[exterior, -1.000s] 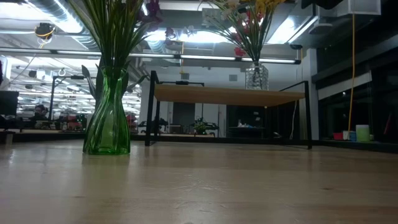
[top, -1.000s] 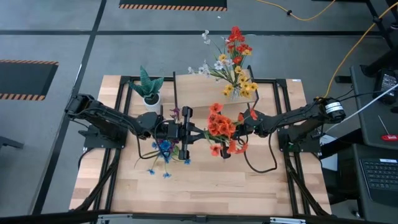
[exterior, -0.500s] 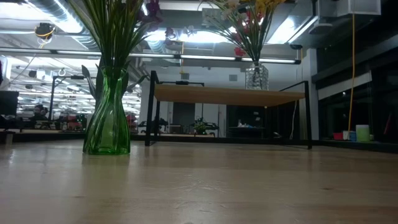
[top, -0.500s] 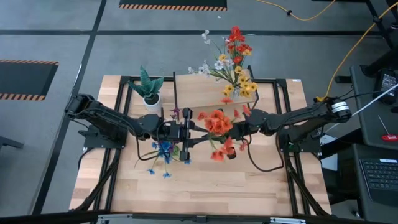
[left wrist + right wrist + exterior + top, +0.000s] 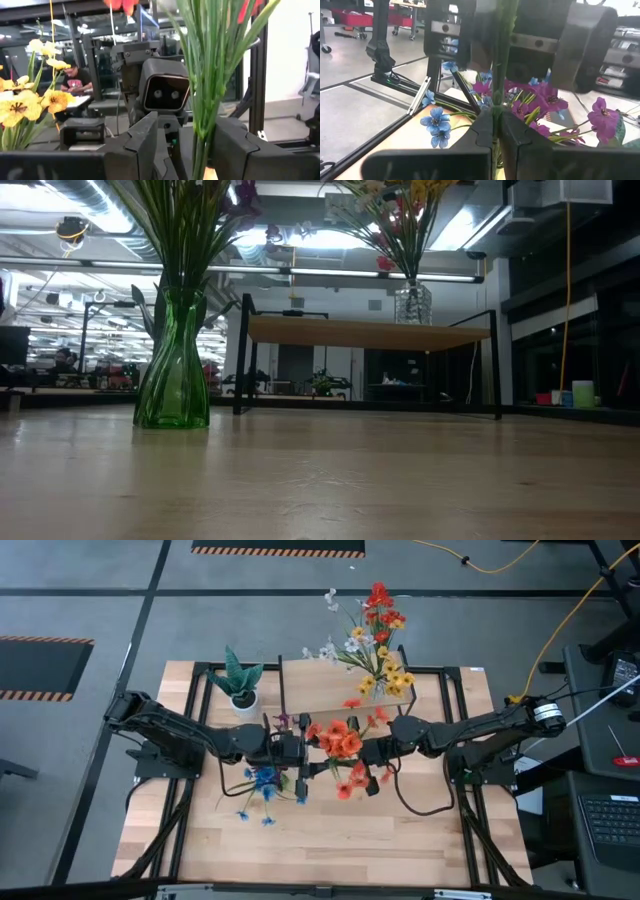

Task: Pick and place flowers into a vace then onto a shelf
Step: Put the orange flowers into the green transparent vase

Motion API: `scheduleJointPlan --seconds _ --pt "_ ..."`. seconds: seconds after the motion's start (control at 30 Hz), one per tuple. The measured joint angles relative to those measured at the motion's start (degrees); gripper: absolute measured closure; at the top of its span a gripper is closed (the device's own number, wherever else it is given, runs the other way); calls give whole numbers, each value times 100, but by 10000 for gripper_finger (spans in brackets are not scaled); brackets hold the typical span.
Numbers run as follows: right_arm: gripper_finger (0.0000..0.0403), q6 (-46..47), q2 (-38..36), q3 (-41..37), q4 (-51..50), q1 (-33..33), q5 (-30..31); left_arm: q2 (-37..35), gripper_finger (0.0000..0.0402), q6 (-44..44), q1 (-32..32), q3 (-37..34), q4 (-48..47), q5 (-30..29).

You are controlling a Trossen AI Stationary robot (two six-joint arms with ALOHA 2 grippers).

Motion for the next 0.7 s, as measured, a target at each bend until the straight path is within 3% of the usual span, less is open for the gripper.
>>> scheduleJointPlan --seconds 0.17,0.7 --pt "395 -1 1 0 -115 -9 1 0 252 -4 0 307 -705 -20" --pt "395 16 6 0 -350 -13 32 -215 270 -305 -39 335 -1412 -209"
